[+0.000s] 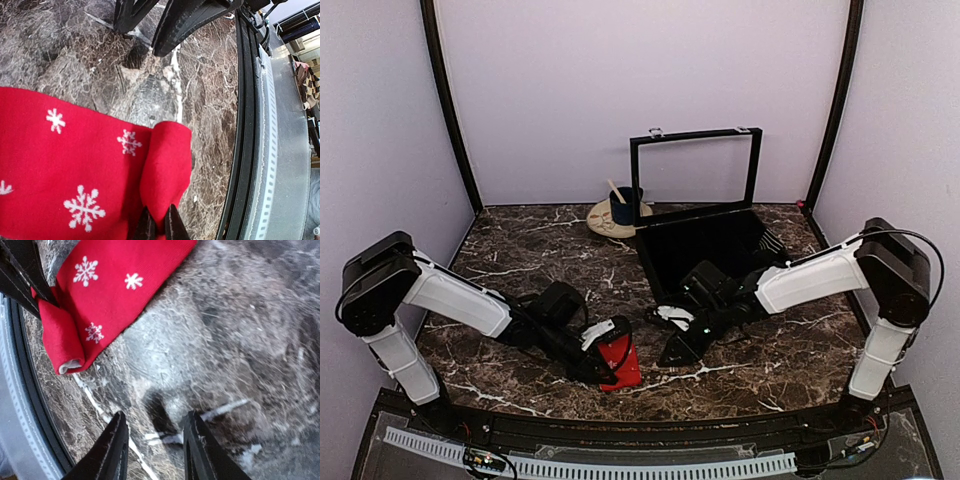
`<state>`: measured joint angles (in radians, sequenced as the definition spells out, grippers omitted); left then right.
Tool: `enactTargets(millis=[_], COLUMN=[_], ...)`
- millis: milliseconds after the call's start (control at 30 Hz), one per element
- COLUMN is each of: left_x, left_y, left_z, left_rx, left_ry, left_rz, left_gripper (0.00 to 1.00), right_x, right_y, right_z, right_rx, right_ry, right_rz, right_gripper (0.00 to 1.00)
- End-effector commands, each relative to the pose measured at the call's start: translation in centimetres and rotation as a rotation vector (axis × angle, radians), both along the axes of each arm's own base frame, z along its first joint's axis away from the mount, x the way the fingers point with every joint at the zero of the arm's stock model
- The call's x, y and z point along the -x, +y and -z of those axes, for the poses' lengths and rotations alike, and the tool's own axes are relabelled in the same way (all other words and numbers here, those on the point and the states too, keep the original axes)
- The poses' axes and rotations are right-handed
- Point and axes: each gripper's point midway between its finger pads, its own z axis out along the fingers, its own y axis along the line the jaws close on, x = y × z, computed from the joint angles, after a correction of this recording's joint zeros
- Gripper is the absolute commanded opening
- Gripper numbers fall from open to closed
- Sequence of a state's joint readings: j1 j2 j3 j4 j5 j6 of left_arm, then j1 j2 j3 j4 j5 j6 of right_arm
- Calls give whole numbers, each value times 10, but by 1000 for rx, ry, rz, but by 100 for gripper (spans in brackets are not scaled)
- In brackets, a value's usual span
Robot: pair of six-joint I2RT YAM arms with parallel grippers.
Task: Roll the socks
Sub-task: Roll the sock at the center of the board.
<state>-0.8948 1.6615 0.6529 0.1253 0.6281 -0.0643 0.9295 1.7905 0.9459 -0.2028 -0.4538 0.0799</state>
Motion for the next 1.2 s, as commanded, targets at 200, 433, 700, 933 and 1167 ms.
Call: enactTargets(millis=[200, 433, 700, 933, 1167], left_x=[18, 17, 17, 18, 16], left_y=[20, 22, 21, 19, 18], left_z=[33, 36, 40, 40, 38], left_rx=[-133, -140, -145, -137, -126], left_ry=[152, 183, 215, 243, 265], left_rz=[25, 24, 31, 46, 55], left_gripper=[0, 0, 0, 0, 0], right_x=[11, 38, 49, 61, 63], right_y=[4, 11, 26, 40, 52], right_z=[-24, -23, -30, -29, -28], right_rx=[-8, 23, 43, 56, 56], right_ry=[-362, -467, -590, -648, -658], right_rz=[-44, -167, -255, -342, -397], right_gripper=[35, 36, 38, 38, 38])
